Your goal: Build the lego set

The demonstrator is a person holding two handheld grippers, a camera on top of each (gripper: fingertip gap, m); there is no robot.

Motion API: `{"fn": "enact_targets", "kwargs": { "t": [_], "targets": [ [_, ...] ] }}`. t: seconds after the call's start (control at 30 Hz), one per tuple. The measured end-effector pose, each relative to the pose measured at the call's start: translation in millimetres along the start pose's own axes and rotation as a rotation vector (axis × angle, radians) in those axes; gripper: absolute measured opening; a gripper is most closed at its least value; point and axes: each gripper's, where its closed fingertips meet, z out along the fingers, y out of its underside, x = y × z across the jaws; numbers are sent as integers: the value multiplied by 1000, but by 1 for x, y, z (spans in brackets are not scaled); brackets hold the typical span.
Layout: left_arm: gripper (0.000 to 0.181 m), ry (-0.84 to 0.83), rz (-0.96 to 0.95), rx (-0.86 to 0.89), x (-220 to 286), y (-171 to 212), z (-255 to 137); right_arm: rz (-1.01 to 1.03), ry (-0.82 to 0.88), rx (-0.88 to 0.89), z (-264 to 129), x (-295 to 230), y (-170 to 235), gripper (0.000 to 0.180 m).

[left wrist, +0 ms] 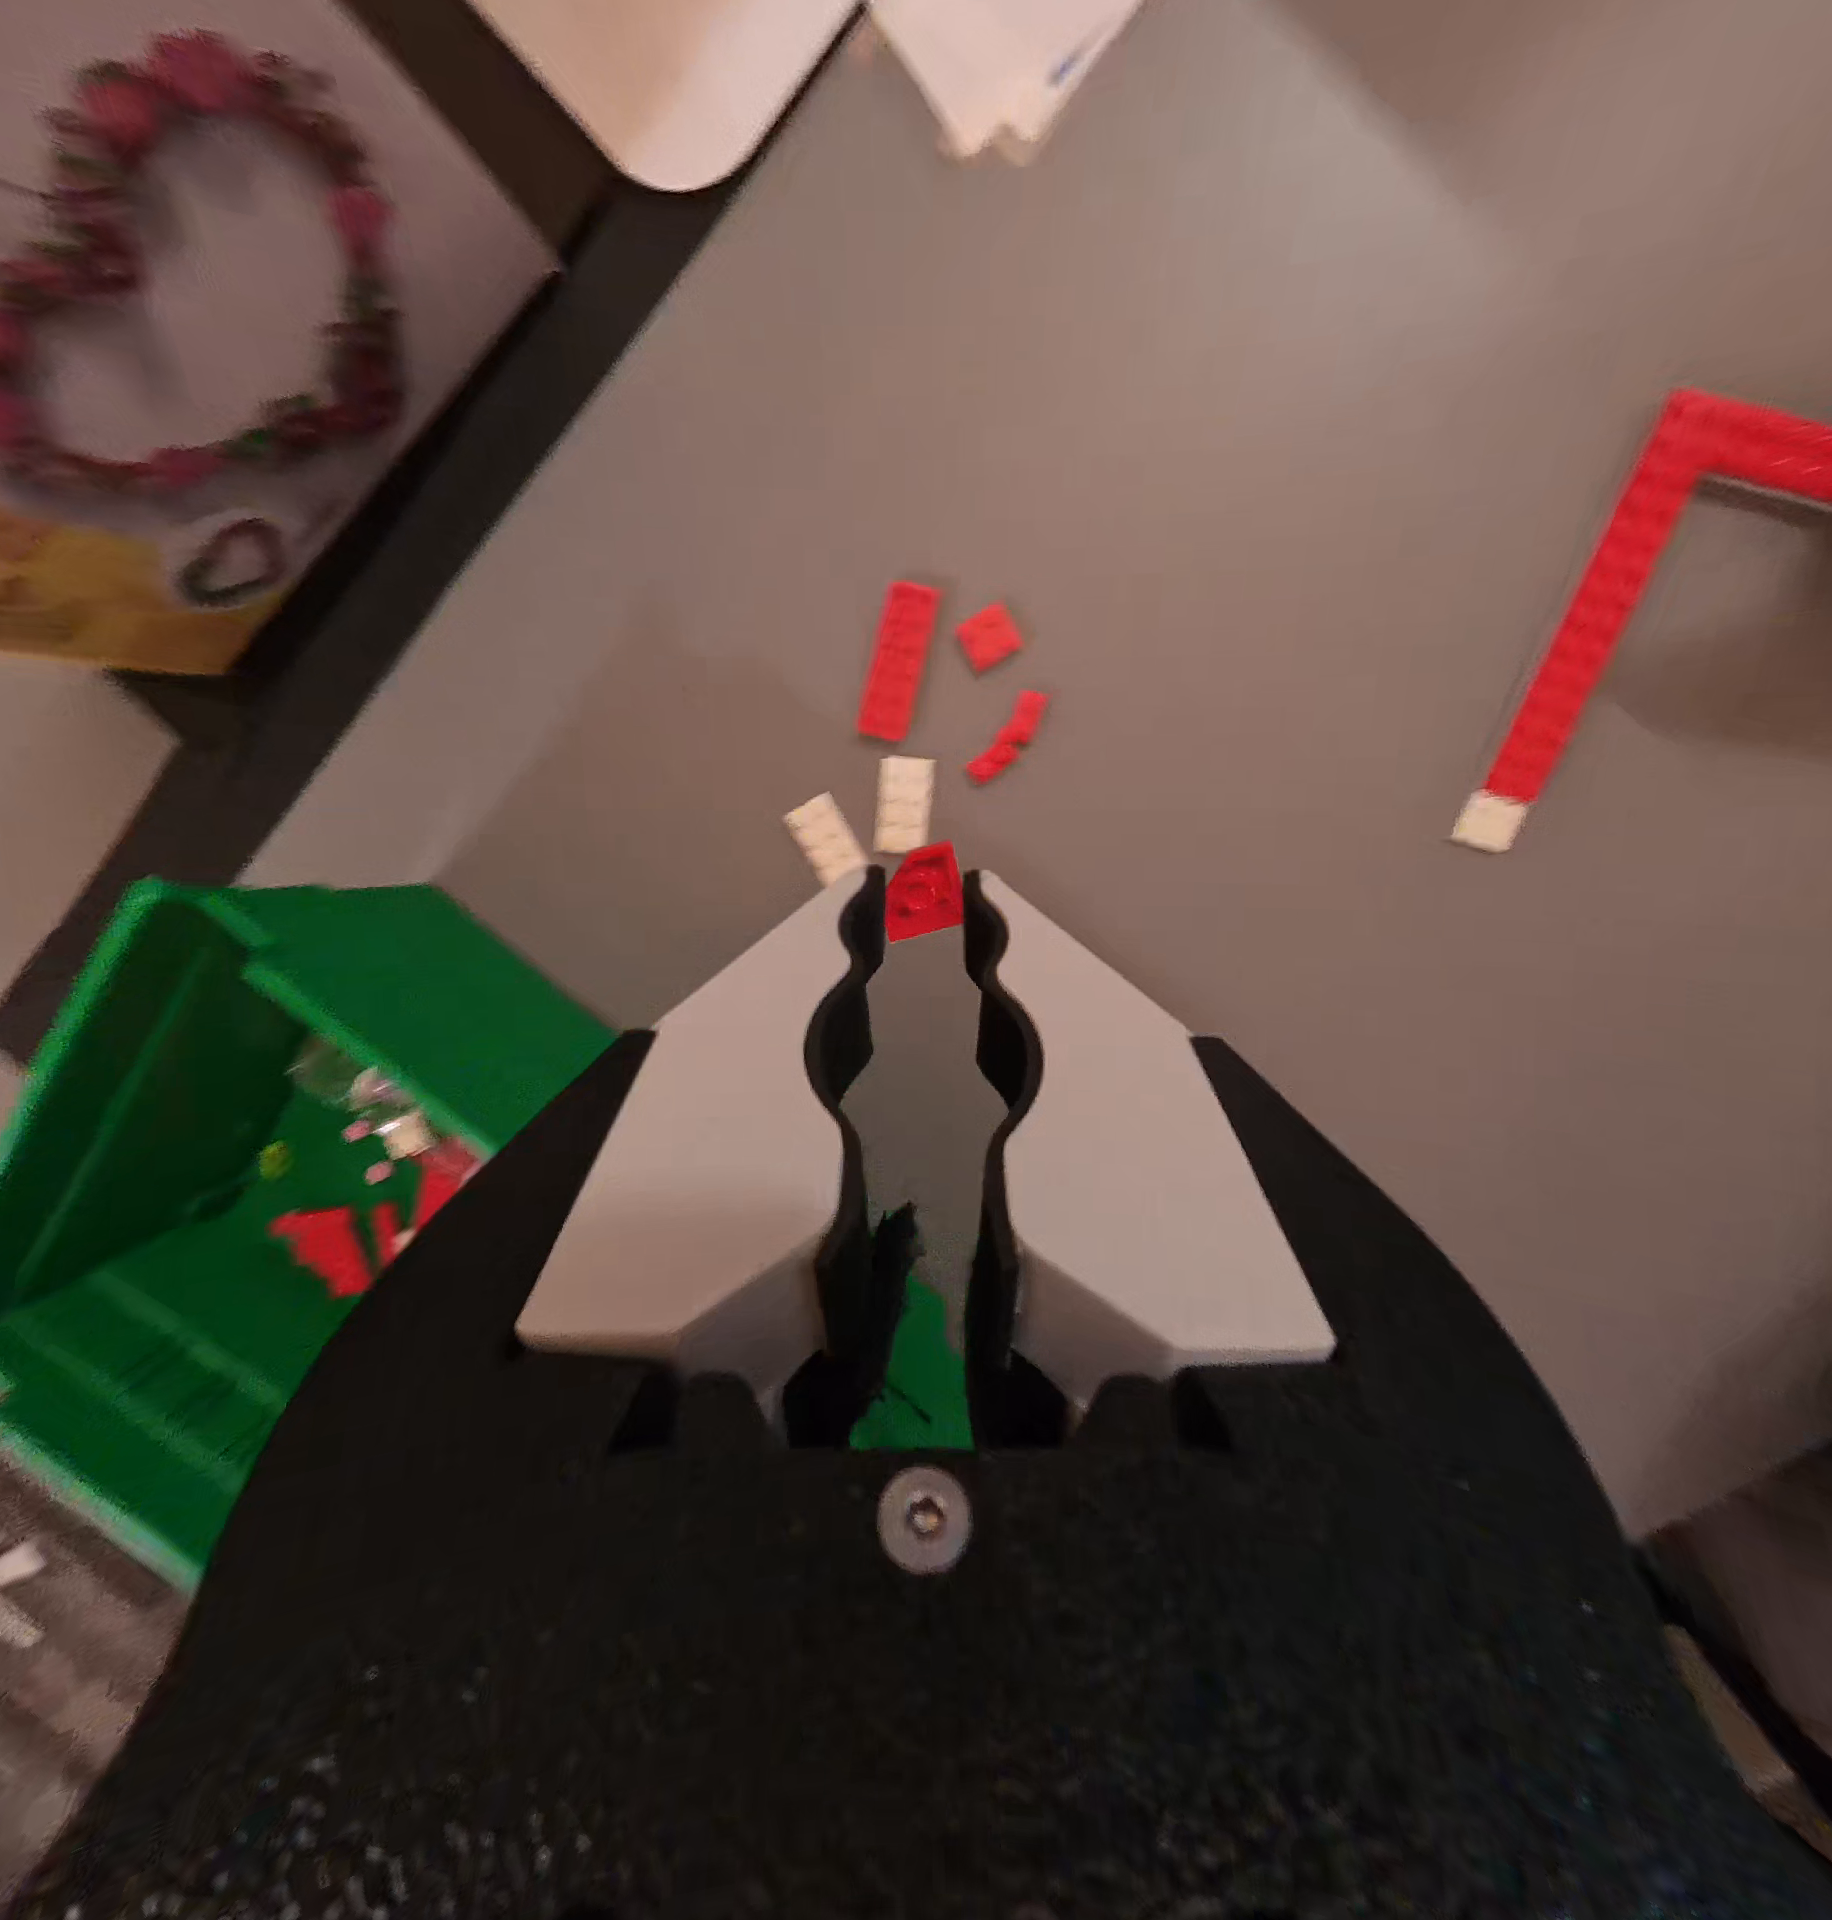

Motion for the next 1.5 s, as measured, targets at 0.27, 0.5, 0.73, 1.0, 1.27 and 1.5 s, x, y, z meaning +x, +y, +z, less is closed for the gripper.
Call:
{"fn": "enact_targets", "kwargs": {
  "t": [0.27, 0.5, 0.73, 1.0, 1.27, 1.5],
  "targets": [
    [13, 104, -66, -88, 30, 6, 52, 26, -4, 19, -2, 1, -2, 0],
    [13, 160, -116, -263, 42, 47, 102, 38, -4, 25, -3, 2, -3, 0],
    [15, 164, -154, -266, 40, 54, 116, 24, -17, 28, -3, -2, -5, 0],
    [43, 230, -209, -120, 36, 30, 76, 23, -22, 27, -6, -4, -5, 0],
    [34, -46, -393, 71, -93, 57, -33, 13, -18, 16, -5, -4, -4, 0],
    [28, -191, -526, -79, -174, 147, -26, -23, -19, -6, -2, -7, -1, 0]
  ]
}}
